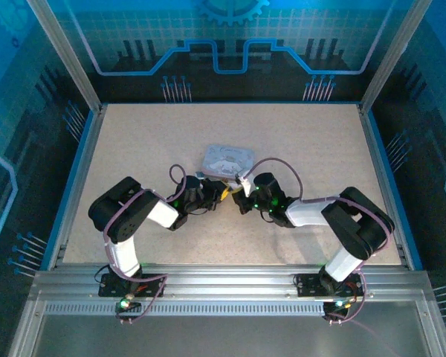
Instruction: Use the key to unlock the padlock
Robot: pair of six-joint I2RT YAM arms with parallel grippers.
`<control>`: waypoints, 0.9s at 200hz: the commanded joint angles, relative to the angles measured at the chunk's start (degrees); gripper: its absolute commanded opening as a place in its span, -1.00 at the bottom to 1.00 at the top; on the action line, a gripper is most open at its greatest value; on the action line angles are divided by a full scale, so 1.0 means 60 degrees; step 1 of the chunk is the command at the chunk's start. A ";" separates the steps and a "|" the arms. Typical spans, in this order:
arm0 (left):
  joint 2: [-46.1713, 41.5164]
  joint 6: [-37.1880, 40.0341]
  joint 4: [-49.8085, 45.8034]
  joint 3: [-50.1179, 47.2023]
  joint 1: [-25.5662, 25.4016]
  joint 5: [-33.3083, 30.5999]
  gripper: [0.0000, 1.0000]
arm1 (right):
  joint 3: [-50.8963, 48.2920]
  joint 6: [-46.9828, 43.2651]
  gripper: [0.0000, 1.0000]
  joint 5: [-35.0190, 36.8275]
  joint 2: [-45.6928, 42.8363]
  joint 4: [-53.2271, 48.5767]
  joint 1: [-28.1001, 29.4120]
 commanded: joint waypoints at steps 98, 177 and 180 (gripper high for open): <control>-0.0192 0.0197 -0.0075 -0.0062 0.0029 0.0041 -1.00 | -0.0785 -0.1150 -0.26 0.0163 -0.1309 -0.0119 -0.0148; -0.0531 0.0197 -0.0445 -0.0030 0.0043 0.0071 -1.00 | -0.0526 -0.4601 0.07 0.2175 -0.2094 -0.1880 0.1121; -0.0541 0.0211 -0.0474 -0.0026 0.0050 0.0070 -1.00 | -0.0492 -0.4787 0.09 0.2286 -0.2036 -0.1802 0.1212</control>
